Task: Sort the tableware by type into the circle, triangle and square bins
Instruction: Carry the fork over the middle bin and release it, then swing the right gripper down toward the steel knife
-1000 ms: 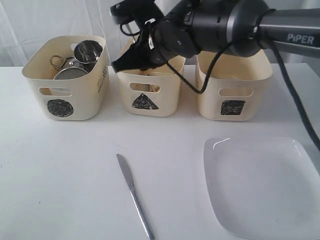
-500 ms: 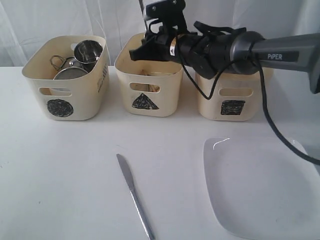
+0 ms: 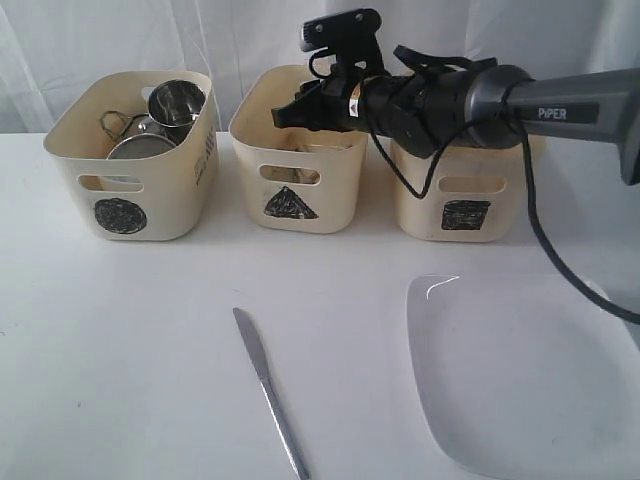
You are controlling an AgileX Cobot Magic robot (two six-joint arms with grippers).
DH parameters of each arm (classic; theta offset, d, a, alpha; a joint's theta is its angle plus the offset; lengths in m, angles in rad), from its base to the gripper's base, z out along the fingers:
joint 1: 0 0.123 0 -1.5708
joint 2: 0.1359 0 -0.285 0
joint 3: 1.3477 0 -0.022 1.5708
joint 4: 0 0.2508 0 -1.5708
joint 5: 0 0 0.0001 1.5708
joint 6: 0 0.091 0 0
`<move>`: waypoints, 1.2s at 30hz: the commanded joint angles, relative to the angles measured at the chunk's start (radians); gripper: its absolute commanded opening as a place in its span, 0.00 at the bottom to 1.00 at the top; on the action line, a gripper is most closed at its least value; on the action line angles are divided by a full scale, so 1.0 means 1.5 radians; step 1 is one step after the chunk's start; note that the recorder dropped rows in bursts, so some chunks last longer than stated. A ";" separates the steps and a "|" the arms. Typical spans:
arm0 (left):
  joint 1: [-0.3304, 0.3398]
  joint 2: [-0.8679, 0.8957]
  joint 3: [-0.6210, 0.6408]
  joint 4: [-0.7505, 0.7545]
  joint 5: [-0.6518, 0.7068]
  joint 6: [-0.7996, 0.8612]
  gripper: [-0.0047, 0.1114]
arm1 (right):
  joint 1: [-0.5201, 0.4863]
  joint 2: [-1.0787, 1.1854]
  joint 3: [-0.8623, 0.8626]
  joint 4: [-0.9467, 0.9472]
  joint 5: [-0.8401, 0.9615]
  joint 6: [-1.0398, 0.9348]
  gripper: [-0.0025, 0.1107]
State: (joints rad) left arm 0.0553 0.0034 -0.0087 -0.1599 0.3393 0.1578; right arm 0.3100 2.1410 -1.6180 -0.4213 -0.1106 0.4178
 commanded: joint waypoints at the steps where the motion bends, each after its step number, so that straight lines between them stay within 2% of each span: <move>1: 0.002 -0.002 0.006 -0.004 0.008 0.000 0.04 | 0.000 -0.062 0.001 0.009 0.103 0.029 0.38; 3: 0.002 -0.002 0.006 -0.004 0.008 0.000 0.04 | 0.000 -0.102 0.001 0.009 0.181 0.024 0.38; 6: 0.002 -0.002 0.006 -0.004 0.008 0.000 0.04 | 0.000 -0.182 0.001 0.008 0.361 0.001 0.35; 9: 0.002 -0.002 0.006 -0.004 0.008 0.000 0.04 | 0.000 -0.249 0.001 0.058 0.566 -0.009 0.27; 11: 0.002 -0.002 0.006 -0.004 0.008 0.000 0.04 | 0.000 -0.292 0.008 0.147 0.709 -0.083 0.19; 15: 0.002 -0.002 0.006 -0.004 0.008 0.000 0.04 | 0.006 -0.398 0.109 0.277 0.767 -0.144 0.12; 21: 0.002 -0.002 0.006 -0.004 0.008 0.000 0.04 | 0.006 -0.577 0.329 0.241 0.719 -0.144 0.12; 23: 0.002 -0.002 0.006 -0.004 0.008 0.000 0.04 | 0.006 -0.627 0.403 0.251 0.629 -0.143 0.12; 26: 0.002 -0.002 0.006 -0.004 0.008 0.000 0.04 | 0.006 -0.694 0.514 0.353 0.507 -0.142 0.12; 31: 0.002 -0.002 0.006 -0.004 0.008 0.000 0.04 | 0.006 -0.711 0.605 0.507 0.497 -0.148 0.12; 36: 0.002 -0.002 0.006 -0.004 0.008 0.000 0.04 | 0.006 -0.692 0.629 0.704 0.517 -0.314 0.11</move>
State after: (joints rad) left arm 0.0553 0.0034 -0.0087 -0.1599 0.3411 0.1578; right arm 0.3202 1.0952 -0.6852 0.4882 0.6572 0.0852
